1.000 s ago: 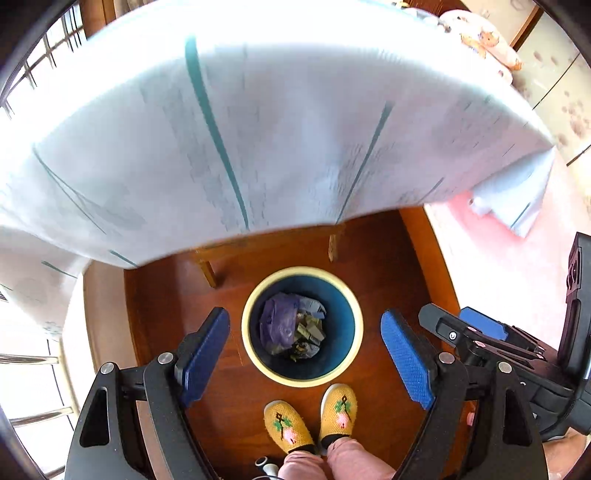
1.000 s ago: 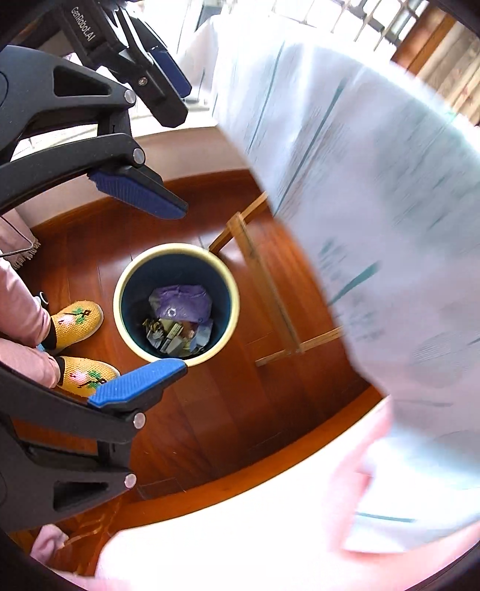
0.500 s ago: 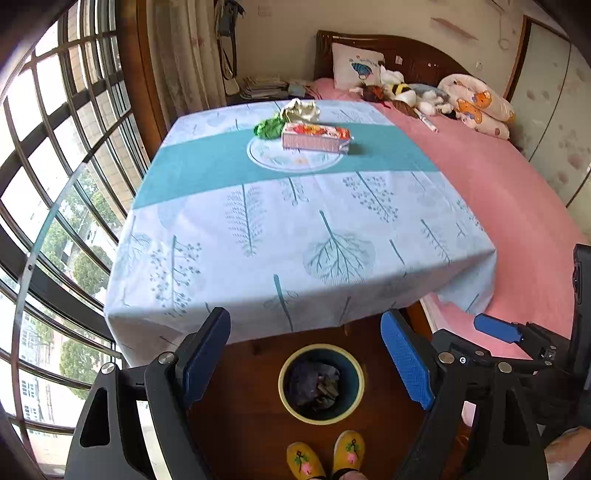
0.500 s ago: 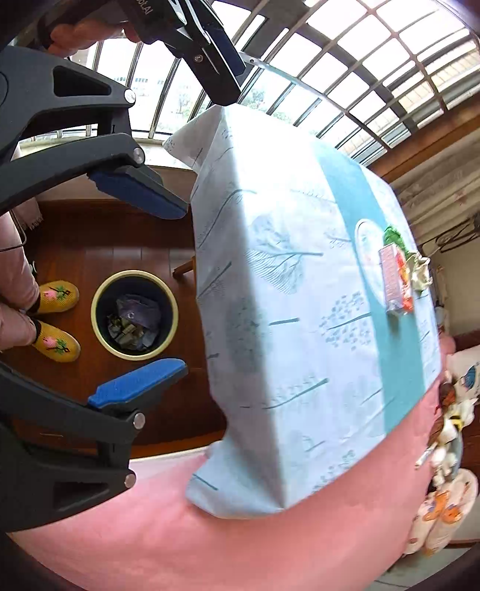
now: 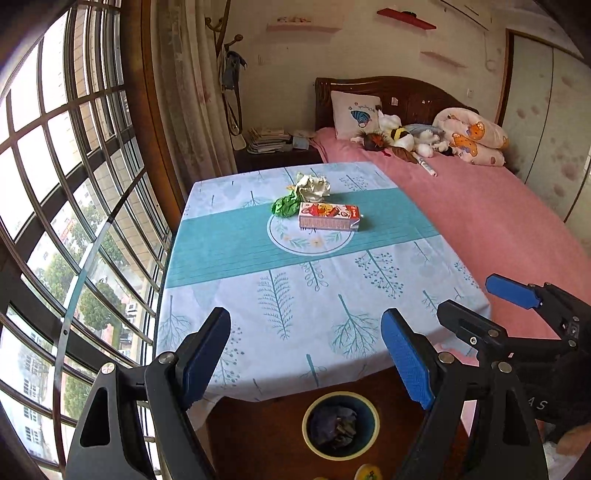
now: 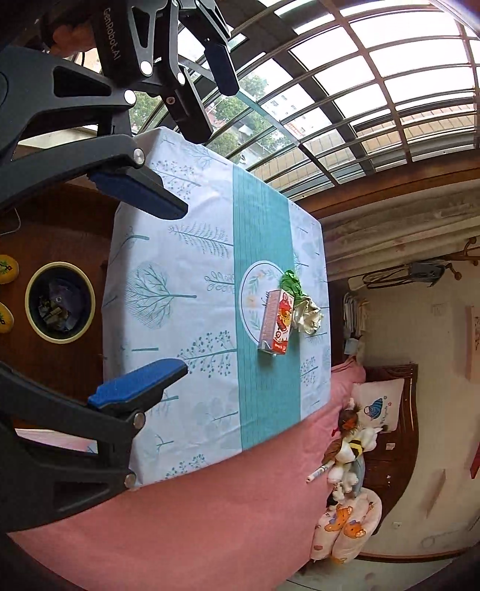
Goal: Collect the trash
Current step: 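Raise both open tools from the bin back toward the table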
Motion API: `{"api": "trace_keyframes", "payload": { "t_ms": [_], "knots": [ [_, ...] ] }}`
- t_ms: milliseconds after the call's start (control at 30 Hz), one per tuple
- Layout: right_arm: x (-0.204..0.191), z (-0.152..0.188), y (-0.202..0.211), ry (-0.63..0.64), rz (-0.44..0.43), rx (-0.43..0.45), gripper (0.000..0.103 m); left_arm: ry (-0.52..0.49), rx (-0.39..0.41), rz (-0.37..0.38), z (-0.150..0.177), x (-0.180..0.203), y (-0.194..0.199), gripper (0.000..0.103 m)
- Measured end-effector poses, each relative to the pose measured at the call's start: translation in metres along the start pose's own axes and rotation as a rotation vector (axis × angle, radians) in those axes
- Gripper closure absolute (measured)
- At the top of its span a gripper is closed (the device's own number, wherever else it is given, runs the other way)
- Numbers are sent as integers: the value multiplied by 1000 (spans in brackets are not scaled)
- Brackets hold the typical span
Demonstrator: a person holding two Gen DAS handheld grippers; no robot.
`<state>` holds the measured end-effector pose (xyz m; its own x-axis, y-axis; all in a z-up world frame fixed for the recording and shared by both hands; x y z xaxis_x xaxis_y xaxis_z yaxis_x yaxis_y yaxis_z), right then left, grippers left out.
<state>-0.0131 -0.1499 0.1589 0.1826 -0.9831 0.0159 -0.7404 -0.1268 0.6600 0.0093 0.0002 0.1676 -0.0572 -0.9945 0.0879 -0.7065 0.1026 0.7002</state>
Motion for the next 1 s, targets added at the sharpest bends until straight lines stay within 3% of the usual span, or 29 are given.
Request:
{"api": "trace_keyframes", "payload": {
  "t_ms": [200,400,633,1000],
  "knots": [
    [0,-30,-10,0,27,30,27,-31,25,16,-30,-15,1,18],
    [17,-56,-49,77,26,-1,27,-51,33,-8,-59,-17,-22,18],
    [67,-102,-138,163,-37,-45,27,-32,-5,-54,-96,-2,-87,18],
    [128,-161,-316,390,-214,-205,27,60,-144,-187,-166,22,-237,18]
  ]
}}
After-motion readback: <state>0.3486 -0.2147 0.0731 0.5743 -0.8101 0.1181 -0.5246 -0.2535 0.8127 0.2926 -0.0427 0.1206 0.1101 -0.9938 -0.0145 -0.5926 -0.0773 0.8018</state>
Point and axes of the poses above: each gripper's, at about its wrist camera, not at the fingertips, and y roughly against the way its jaws point, x to its right, z to its underside, the point moved 1 cm from there along -y, roughly the way its jaws point, and after that the axes turned 8 degrees about y, right-handed, at the moved point
